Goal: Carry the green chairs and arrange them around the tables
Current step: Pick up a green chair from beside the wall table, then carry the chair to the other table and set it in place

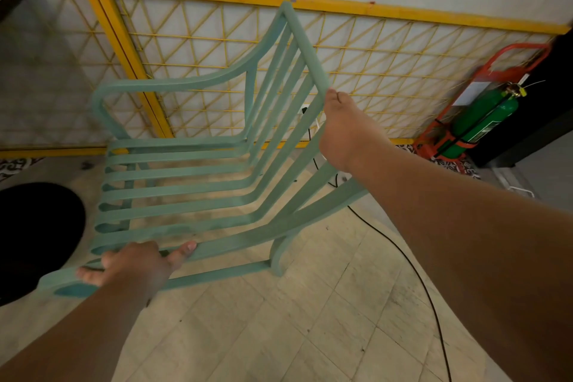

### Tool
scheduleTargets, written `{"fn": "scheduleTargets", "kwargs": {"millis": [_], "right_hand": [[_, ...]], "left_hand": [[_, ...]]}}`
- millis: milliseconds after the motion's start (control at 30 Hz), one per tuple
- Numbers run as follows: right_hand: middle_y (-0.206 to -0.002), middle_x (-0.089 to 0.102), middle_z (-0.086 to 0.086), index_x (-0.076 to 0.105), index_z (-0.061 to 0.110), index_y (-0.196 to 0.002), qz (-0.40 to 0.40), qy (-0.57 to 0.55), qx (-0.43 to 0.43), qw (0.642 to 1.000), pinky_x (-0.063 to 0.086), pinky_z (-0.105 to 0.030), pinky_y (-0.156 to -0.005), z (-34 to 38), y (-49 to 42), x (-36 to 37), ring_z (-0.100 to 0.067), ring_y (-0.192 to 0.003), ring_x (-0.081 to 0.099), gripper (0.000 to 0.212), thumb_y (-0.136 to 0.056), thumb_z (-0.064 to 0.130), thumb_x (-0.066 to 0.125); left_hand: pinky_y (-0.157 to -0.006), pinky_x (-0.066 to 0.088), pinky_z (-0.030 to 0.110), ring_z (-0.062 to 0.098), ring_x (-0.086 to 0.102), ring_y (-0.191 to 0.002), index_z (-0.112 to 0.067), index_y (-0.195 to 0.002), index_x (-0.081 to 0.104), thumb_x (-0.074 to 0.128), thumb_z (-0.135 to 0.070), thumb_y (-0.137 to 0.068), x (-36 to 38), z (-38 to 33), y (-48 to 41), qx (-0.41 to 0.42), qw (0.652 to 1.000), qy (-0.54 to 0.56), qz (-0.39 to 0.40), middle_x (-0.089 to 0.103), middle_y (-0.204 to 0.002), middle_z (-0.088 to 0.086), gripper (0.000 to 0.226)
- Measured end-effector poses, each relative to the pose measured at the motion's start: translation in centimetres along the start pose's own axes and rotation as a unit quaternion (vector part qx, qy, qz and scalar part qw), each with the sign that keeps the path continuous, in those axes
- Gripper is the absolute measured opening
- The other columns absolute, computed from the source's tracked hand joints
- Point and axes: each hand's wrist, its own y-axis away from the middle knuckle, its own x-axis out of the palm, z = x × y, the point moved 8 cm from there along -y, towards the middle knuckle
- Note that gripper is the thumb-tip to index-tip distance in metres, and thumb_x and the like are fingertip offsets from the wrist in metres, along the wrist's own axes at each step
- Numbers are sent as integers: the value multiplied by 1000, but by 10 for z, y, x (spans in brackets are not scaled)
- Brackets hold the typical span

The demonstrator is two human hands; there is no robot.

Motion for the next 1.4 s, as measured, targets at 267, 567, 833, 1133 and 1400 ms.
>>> {"fn": "scheduleTargets", "kwargs": {"millis": [267,567,833,1133,1400], "right_hand": [[-165,21,-1,6,13,-164,-13,-12,3,1000,53,-45,-89,3,-2,-3,-35,-124,56,79,-93,-1,38],[-127,45,-6,43,8,-143,-73,-35,-3,997,44,-42,-74,12,-2,-11,-30,-105,54,56,-88,-3,40],[-107,36,-1,50,11,-109,-76,-56,-3,996,40,-39,-73,13,-3,-14,-27,-97,44,19,-90,8,48],[-143,48,-11,50,7,-143,14,-76,-14,997,44,-46,-108,34,53,-39,-31,-127,50,57,-99,43,54],[-159,41,-6,35,16,-158,-28,-100,-118,988,31,-43,-119,121,153,-169,-24,-149,33,72,-99,57,49]], "left_hand": [[-117,12,74,41,34,-143,-33,-129,64,19,-105,-64,-6,0,-3,5,1000,10,2,54,-144,7,107],[-118,9,74,42,29,-144,-30,-128,67,22,-103,-67,-14,3,-13,0,1000,20,3,50,-149,9,106],[-118,15,72,42,31,-145,-35,-132,57,29,-100,-72,-16,8,-15,60,997,44,-7,48,-150,7,92],[-119,31,42,33,33,-149,-21,-160,34,54,-61,-96,-145,47,83,205,946,190,-166,41,-161,12,78],[-116,38,51,29,40,-144,-29,-154,39,30,-82,-80,-264,131,224,235,921,158,-267,49,-155,4,92]]}}
